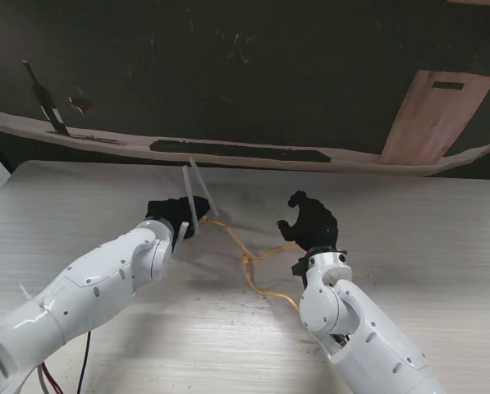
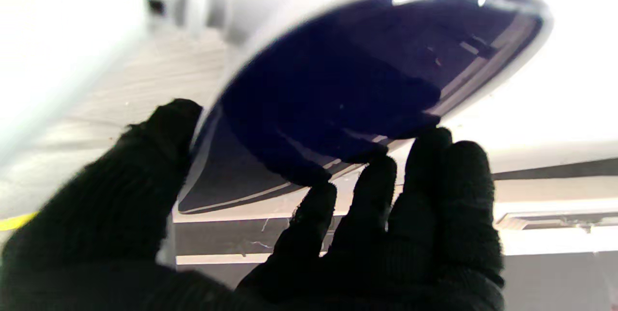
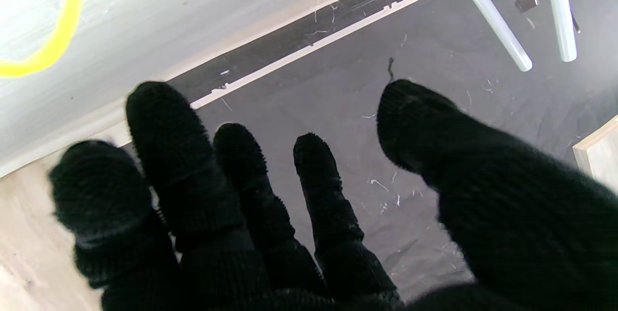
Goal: Untangle the Ethernet cable and plug it into the router
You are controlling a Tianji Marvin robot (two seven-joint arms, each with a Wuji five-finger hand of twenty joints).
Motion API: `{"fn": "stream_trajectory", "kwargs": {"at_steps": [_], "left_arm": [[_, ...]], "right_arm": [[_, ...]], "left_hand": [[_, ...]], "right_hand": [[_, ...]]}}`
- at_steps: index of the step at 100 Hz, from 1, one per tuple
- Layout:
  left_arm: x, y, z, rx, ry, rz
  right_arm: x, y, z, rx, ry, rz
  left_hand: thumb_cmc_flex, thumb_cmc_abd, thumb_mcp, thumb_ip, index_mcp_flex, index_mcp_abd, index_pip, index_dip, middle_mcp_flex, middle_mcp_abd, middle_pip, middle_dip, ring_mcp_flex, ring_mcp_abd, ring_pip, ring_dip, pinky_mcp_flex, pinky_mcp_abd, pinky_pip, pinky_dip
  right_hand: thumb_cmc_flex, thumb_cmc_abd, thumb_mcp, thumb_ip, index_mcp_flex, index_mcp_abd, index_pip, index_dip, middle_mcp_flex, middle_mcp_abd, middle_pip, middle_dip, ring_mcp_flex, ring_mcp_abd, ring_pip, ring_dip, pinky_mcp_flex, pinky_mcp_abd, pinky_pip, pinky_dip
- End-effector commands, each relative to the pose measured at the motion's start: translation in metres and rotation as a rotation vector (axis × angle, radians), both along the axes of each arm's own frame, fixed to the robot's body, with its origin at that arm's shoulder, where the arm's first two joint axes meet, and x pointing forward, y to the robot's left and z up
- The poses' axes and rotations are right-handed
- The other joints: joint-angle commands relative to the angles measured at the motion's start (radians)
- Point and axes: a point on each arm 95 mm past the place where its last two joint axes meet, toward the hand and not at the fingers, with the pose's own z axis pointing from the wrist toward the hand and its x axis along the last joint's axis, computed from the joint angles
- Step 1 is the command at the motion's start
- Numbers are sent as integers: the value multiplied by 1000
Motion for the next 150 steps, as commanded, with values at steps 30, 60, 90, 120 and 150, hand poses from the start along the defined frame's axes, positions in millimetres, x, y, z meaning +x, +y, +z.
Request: {"fn": "stream_trajectory", "kwargs": {"at_steps": [30,60,90,120,150], "left_arm": [[-20,-8,-4,-42,17,21],[-31,-1,23,-95,-72,18],[-70,24,50,-278,-214,53],[-109,37,56,-597,-321,3],[-133,43,59,-803,-381,-192]], "right_arm": [[-4,3,0,19,-1,7],[-8,-4,5,34,-26,9],[-14,-13,12,72,-32,46],[-25,-22,20,103,6,118],[-37,-37,25,132,-37,282]], "left_hand": [[-136,49,-164,-18,-15,-61,-295,-163,-225,-128,-218,-148,-342,-13,-216,-204,-321,-67,-339,-132],[-102,89,-219,-3,-9,-87,-346,-193,-259,-129,-245,-169,-407,-35,-247,-235,-365,-93,-401,-173],[-50,97,-239,26,47,-118,-227,-129,-221,-166,-233,-163,-358,-77,-234,-220,-342,-102,-383,-171],[-37,90,-215,22,56,-115,-144,-81,-176,-167,-228,-158,-339,-89,-246,-196,-342,-102,-378,-167],[-38,86,-201,18,81,-141,-132,-59,-101,-190,-222,-153,-227,-123,-209,-155,-241,-93,-321,-136]], "right_hand": [[41,48,26,35,27,24,26,-10,36,33,10,-5,57,34,23,-3,32,51,8,15],[34,56,23,36,24,20,24,-12,30,29,9,-5,44,32,17,-11,16,51,2,6],[-39,30,-15,19,-23,-12,23,-10,-44,11,-17,-11,-121,40,-67,-6,-213,51,-116,-5],[-50,-44,-44,4,-95,-54,18,-9,-153,-41,-69,-22,-347,-2,-273,-16,-515,45,-384,-98],[-77,-123,-12,-23,-199,-94,55,7,-262,-87,-83,-22,-453,-73,-348,-11,-592,-23,-487,-117]]}}
